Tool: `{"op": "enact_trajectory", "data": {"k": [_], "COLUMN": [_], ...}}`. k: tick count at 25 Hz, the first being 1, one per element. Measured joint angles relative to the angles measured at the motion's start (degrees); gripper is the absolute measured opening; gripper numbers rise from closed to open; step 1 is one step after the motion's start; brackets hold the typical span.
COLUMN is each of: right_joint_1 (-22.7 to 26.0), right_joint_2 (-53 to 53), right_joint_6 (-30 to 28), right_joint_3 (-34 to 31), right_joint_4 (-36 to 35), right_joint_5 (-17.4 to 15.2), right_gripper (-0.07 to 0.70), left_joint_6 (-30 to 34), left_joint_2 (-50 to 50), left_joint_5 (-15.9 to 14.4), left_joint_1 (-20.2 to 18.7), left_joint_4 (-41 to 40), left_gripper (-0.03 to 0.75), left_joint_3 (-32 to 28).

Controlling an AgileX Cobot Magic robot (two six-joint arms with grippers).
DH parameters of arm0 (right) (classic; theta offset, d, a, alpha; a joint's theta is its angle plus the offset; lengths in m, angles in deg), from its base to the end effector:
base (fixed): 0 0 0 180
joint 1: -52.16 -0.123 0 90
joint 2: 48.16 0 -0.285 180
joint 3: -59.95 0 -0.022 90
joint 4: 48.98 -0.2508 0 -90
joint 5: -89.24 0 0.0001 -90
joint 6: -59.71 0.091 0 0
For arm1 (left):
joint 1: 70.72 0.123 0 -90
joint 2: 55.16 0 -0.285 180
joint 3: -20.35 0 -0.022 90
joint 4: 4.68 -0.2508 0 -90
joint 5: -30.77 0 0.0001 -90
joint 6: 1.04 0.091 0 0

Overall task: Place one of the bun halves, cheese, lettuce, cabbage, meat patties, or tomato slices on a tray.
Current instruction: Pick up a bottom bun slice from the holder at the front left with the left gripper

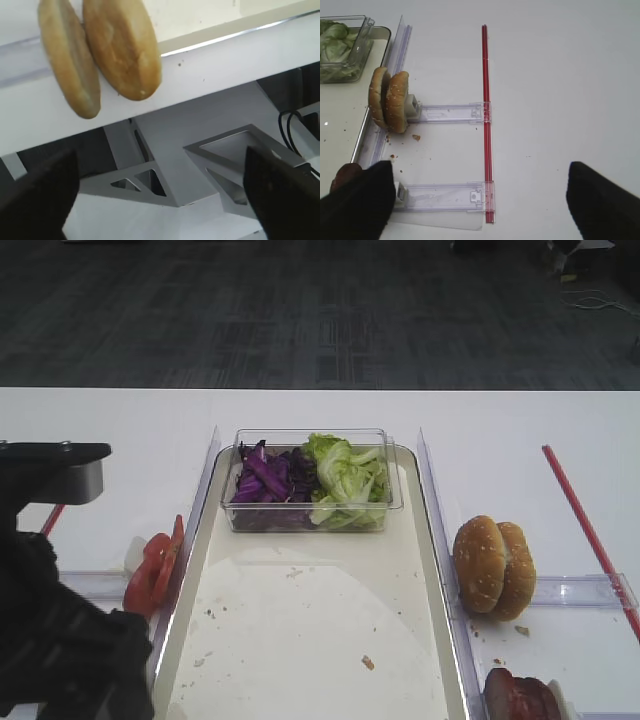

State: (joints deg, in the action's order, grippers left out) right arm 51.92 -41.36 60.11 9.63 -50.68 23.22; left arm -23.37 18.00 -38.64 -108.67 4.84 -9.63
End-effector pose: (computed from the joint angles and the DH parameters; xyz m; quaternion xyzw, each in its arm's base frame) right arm -0.0082 0.0024 0.2616 0.0001 0.8793 0.0174 0.4759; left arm 0.1322 -0.1210 0.2711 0.1113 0.9885 -0.1012 0.0161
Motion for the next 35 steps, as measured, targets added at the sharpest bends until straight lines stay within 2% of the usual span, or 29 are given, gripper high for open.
{"op": "enact_trajectory", "data": {"k": [4,8,17,29,32,35], "right_joint_1": [0.00,0.00,0.00,0.00,0.00,0.00], "right_joint_2": [0.00,0.00,0.00,0.00,0.00,0.00], "right_joint_6": [0.00,0.00,0.00,0.00,0.00,0.00], "right_joint_3": [0.00,0.00,0.00,0.00,0.00,0.00], "right_joint_4": [0.00,0.00,0.00,0.00,0.00,0.00], "right_joint_5": [0.00,0.00,0.00,0.00,0.00,0.00], "right_gripper": [0.693,0.693,0.693,0.693,0.693,0.693], "left_joint_6": [-0.25,-0.35,-1.03,-2.67,-2.81,-3.17], "left_joint_2": [4.74,9.51,17.03,26.06,27.20,27.55], "left_joint_5": [2.55,2.96,5.85,7.95,8.30,8.30], "left_joint_1": [-1.66,-1.76,-1.76,-1.79,-1.79,-1.79], "left_joint_4": [0.00,0.00,-1.28,-6.12,-6.24,-6.69], "left_gripper": [0.623,0.623,0.547,0.536,0.503,0.431], "left_joint_3": [2.74,4.66,5.03,5.24,5.36,5.36]}}
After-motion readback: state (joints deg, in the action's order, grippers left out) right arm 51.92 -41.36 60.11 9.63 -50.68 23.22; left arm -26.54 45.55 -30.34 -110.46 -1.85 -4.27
